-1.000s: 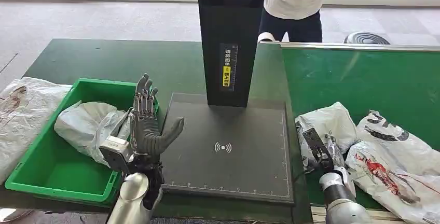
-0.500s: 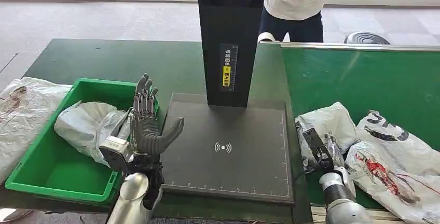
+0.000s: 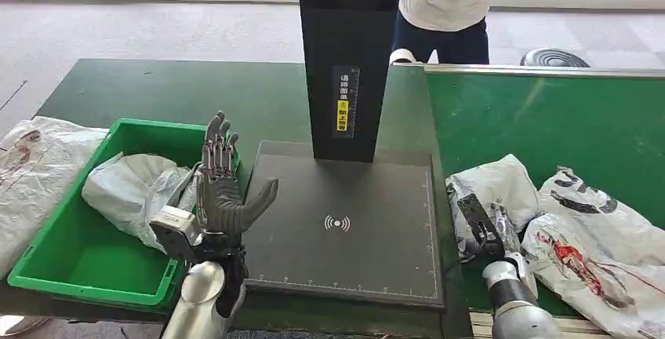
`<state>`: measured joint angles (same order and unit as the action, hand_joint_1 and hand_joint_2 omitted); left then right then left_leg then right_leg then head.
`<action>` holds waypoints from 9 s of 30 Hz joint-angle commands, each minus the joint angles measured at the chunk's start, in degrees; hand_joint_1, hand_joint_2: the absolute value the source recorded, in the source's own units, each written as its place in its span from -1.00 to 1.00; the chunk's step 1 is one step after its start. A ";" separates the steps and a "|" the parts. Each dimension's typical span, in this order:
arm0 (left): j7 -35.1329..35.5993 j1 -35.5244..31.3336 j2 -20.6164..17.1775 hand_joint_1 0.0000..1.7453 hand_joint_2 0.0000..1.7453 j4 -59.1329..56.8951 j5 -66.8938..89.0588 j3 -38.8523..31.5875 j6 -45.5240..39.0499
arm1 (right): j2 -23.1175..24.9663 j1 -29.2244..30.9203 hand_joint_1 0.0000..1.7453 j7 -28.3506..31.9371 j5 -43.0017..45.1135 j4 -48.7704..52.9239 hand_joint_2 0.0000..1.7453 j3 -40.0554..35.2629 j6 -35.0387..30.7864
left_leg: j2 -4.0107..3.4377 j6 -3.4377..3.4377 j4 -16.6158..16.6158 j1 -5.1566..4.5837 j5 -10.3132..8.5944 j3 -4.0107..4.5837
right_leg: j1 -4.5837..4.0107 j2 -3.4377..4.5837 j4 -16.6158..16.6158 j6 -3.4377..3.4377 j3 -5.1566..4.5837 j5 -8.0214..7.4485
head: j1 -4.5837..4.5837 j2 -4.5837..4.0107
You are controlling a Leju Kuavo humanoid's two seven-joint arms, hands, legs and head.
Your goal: Moved the parcel from conveyor to table for the left to box.
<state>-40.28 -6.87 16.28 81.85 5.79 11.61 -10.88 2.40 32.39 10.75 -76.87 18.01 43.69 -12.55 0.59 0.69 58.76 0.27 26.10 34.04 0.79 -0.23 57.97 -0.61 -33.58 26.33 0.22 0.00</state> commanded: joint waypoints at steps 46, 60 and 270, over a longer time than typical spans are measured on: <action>0.28 4.00 1.91 -1.00 1.00 -1.49 -0.24 1.80 -0.10 | -0.53 0.10 -1.00 -0.51 -0.06 -3.10 1.00 -0.84 0.37 | -0.11 -0.02 -0.15 -0.01 0.01 -0.15 | 0.00 0.08 -0.18 0.02 0.14 -0.03 | 0.00 0.00; 0.28 4.00 1.91 -1.00 1.00 -1.49 -0.24 1.80 -0.10 | -0.53 0.10 -1.00 -0.51 -0.06 -3.10 1.00 -0.84 0.37 | -0.14 -0.03 -0.25 -0.01 -0.02 -0.21 | -0.01 0.10 -0.28 0.03 0.19 -0.07 | 0.00 0.00; 0.28 5.34 1.39 -1.00 1.00 -0.72 -0.18 2.21 -3.63 | 1.29 -0.44 -1.00 2.94 1.15 -1.13 1.00 -1.33 -4.47 | -0.17 -0.01 -0.20 -0.01 0.02 -0.17 | 0.00 0.14 -0.21 0.03 0.13 -0.04 | 0.00 0.00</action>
<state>-40.28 -6.88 16.24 81.88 5.86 11.82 -14.38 3.19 31.93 13.90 -75.78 17.92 43.43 -17.07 0.61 0.69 58.75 0.27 26.10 34.07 0.79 -0.25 57.97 -0.61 -33.61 26.33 0.22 0.00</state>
